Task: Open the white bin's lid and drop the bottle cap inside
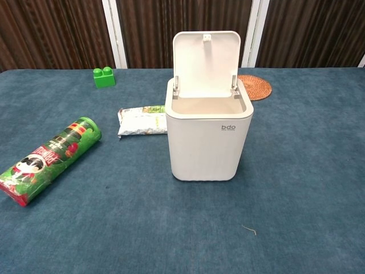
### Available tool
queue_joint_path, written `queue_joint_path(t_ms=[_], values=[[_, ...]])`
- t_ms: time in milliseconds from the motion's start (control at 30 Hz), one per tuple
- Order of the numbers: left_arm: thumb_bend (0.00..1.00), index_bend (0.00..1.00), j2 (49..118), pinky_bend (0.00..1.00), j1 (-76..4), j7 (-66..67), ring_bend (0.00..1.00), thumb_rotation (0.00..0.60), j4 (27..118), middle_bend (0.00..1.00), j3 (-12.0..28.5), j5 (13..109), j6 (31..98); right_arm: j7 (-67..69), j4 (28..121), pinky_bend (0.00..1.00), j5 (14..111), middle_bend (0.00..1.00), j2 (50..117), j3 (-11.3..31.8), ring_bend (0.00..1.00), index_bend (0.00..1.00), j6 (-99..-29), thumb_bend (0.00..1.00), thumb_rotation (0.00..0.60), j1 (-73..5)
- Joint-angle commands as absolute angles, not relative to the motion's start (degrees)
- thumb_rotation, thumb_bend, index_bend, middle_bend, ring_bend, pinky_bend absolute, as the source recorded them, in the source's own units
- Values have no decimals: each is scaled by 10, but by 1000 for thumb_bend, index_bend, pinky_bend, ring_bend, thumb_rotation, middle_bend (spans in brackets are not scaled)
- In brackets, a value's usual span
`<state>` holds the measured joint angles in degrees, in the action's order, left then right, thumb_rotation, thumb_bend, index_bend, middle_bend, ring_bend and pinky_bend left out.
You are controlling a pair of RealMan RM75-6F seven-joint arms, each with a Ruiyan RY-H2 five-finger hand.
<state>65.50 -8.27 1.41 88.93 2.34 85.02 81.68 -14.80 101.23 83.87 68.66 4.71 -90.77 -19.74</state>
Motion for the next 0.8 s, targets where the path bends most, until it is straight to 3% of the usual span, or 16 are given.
queue_joint_path(t_ms=[33, 167, 233, 533, 800], values=[[370, 127, 658, 323, -85, 22, 38, 600, 888, 46, 24, 847, 813, -39, 893, 532, 854, 420, 699, 17, 344, 305, -992, 127, 600, -106], [371, 127, 662, 323, -85, 34, 44, 600, 887, 48, 23, 850, 815, -11, 847, 251, 824, 275, 716, 26, 160, 255, -969, 128, 600, -96], [370, 127, 664, 324, -84, 38, 47, 600, 887, 48, 23, 852, 819, -8, 849, 197, 812, 244, 713, 26, 123, 236, -943, 127, 600, -96], [369, 128, 664, 323, -83, 36, 48, 600, 885, 49, 22, 854, 821, -67, 879, 148, 799, 148, 693, 11, 44, 111, -848, 127, 600, -109], [370, 127, 666, 323, -86, 43, 48, 600, 885, 48, 20, 856, 816, -72, 846, 146, 834, 145, 716, 11, 44, 101, -850, 127, 600, -109]])
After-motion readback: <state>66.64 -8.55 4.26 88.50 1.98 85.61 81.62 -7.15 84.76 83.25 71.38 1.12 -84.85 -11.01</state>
